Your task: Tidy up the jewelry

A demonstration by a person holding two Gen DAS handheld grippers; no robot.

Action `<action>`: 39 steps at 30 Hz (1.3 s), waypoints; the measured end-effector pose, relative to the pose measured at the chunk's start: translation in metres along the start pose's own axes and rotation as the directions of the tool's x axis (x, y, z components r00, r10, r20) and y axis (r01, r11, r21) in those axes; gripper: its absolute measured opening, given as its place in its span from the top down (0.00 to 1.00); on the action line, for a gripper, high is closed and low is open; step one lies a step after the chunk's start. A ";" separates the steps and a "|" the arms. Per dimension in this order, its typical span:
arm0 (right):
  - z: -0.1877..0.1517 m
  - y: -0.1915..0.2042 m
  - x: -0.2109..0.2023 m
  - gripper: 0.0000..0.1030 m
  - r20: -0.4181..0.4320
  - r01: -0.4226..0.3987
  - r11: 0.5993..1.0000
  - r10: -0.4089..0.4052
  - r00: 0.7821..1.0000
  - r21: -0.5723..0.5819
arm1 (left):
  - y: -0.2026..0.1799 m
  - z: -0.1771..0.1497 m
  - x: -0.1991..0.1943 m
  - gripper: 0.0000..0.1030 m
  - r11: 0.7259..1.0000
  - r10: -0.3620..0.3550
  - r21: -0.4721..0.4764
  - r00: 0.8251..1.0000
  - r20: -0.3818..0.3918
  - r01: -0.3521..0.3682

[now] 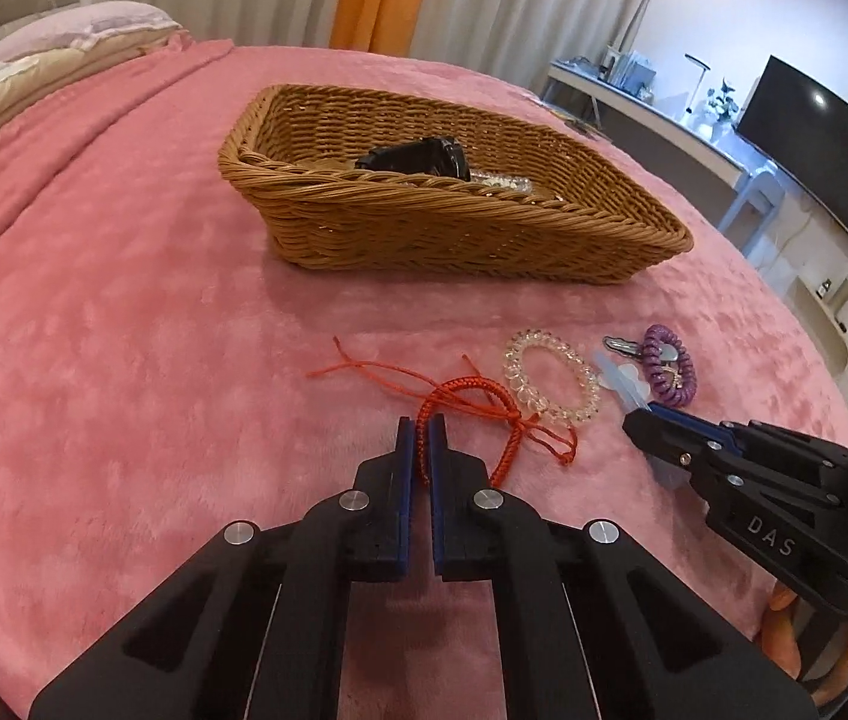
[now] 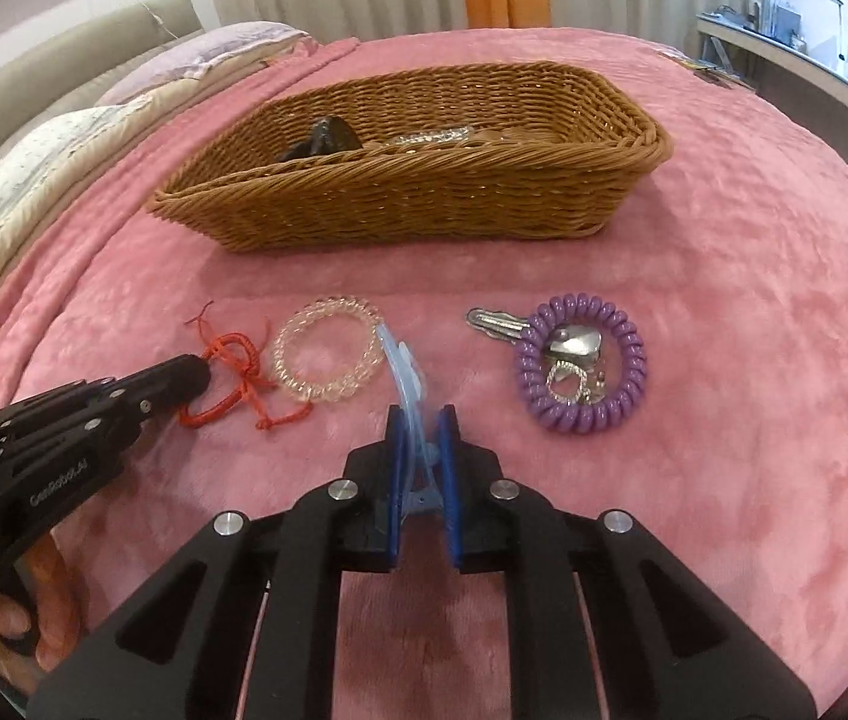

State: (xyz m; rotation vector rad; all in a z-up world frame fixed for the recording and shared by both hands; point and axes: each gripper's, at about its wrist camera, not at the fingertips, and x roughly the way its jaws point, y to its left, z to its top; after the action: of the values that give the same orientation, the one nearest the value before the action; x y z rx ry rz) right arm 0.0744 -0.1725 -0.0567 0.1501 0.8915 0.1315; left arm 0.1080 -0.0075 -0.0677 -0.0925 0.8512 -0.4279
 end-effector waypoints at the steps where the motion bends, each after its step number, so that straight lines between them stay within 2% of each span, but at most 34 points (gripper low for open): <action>1: -0.001 -0.001 -0.003 0.91 0.006 -0.003 1.000 0.003 1.000 -0.001 | 0.000 -0.001 -0.002 0.98 1.000 -0.004 -0.005 1.000 -0.002 0.004; 8: -0.006 -0.004 -0.010 0.91 0.009 0.037 0.999 -0.037 0.999 -0.009 | 0.005 -0.013 -0.017 0.97 0.996 0.005 -0.092 0.997 -0.080 -0.012; 12: -0.005 -0.003 -0.008 0.91 0.005 0.027 1.000 -0.026 1.000 -0.015 | -0.003 -0.016 -0.019 0.90 0.999 0.008 -0.044 0.994 -0.110 -0.013; 17: -0.006 -0.001 -0.007 0.91 0.004 0.035 0.999 -0.035 0.999 -0.027 | -0.020 -0.019 -0.027 0.83 0.999 -0.015 0.039 0.990 -0.138 0.021; 20: -0.006 0.000 -0.007 0.91 0.003 0.035 0.999 -0.035 0.999 -0.022 | -0.016 -0.021 -0.023 0.82 0.999 -0.002 0.047 0.990 -0.138 0.009; 22: -0.006 -0.002 -0.007 0.90 0.007 0.028 1.000 -0.028 1.000 -0.013 | -0.011 -0.022 -0.022 0.81 0.999 -0.020 0.034 0.992 -0.121 0.024; 24: -0.006 -0.005 -0.006 0.90 -0.001 0.015 1.000 -0.015 1.000 -0.001 | -0.011 -0.022 -0.025 0.76 0.999 -0.002 0.051 0.996 -0.094 0.007; 26: -0.006 -0.008 -0.006 0.89 -0.003 0.002 1.000 -0.002 1.000 0.009 | -0.015 -0.022 -0.027 0.53 0.996 0.028 0.084 0.998 -0.059 -0.023; 27: -0.006 -0.009 -0.007 0.88 -0.003 -0.007 1.000 0.007 1.000 0.012 | -0.015 -0.023 -0.027 0.50 0.996 0.031 0.085 0.998 -0.055 -0.026; 29: -0.006 -0.009 -0.007 0.83 -0.001 -0.013 1.000 0.013 1.000 0.010 | -0.014 -0.022 -0.028 0.49 0.997 0.026 0.078 0.998 -0.053 -0.022; 33: -0.006 -0.003 -0.005 0.81 0.003 0.011 1.000 -0.011 1.000 -0.022 | -0.010 -0.021 -0.021 0.49 0.995 0.069 0.073 0.995 -0.071 -0.064; 39: -0.006 -0.003 -0.005 0.73 0.009 0.014 1.000 -0.014 1.000 -0.021 | -0.021 -0.025 -0.018 0.50 0.983 0.122 0.145 0.991 -0.060 -0.112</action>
State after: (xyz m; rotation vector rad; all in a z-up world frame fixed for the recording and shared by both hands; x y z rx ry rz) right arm 0.0668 -0.1754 -0.0567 0.1242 0.8819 0.1271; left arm 0.0722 -0.0171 -0.0668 0.1036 0.8868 -0.3811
